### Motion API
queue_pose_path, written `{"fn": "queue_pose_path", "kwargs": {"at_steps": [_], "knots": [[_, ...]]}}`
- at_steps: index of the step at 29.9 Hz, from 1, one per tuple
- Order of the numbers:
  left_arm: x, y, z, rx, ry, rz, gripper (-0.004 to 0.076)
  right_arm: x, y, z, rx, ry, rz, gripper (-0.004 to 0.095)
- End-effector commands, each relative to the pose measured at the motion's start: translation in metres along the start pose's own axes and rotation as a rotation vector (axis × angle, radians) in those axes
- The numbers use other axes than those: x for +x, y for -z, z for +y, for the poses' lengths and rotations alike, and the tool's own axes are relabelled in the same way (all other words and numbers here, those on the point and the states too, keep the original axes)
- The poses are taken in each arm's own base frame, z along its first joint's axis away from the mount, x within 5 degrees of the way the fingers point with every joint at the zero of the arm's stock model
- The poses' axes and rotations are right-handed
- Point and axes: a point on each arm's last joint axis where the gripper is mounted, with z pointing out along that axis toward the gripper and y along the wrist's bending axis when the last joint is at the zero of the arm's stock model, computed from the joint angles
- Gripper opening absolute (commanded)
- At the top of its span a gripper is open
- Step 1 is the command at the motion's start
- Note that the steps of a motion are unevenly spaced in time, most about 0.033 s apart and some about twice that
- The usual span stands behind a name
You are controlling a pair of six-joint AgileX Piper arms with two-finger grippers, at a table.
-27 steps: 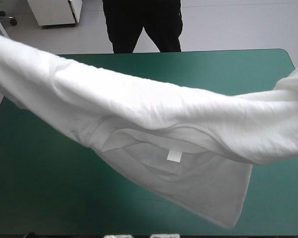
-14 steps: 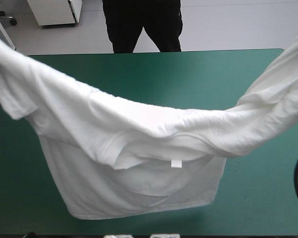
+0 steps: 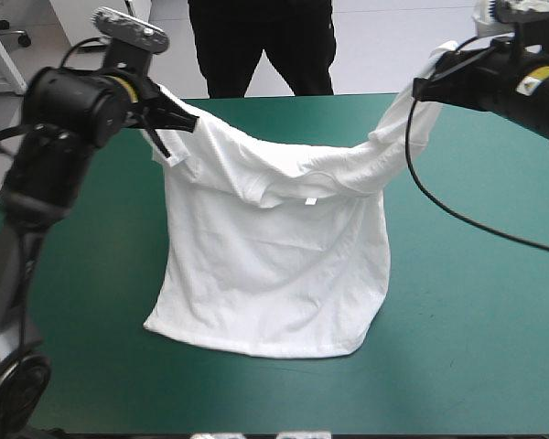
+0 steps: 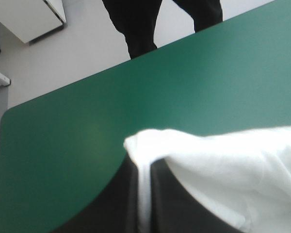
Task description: Fold the cloth
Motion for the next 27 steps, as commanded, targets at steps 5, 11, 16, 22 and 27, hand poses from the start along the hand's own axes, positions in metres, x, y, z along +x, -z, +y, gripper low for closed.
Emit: {"fn": "queue_pose_path", "kwargs": {"at_steps": [5,11,16,22,27], "knots": [[-0.008,-0.073,0.029,-0.126,0.12,-0.006,-0.0009,0.015,-0.098,-0.021,0.034,0.017,-0.022,-0.0017],[-0.004,-0.114,0.05,-0.057,0.258,-0.03,-0.0009,0.038,-0.162,-0.033,0.037,0.001,0.072,-0.0017],[0.004,-0.14,0.047,0.018,0.216,0.01,-0.0009,0.066,-0.198,-0.041,0.037,0.005,0.177,-0.0017],[0.01,-0.165,0.036,0.074,0.234,0.046,-0.0009,0.092,-0.219,-0.045,0.03,0.02,0.293,-0.0015],[0.021,-0.183,0.025,0.149,0.221,0.126,-0.0001,0.107,-0.225,-0.048,0.03,0.036,0.393,0.0126]]}}
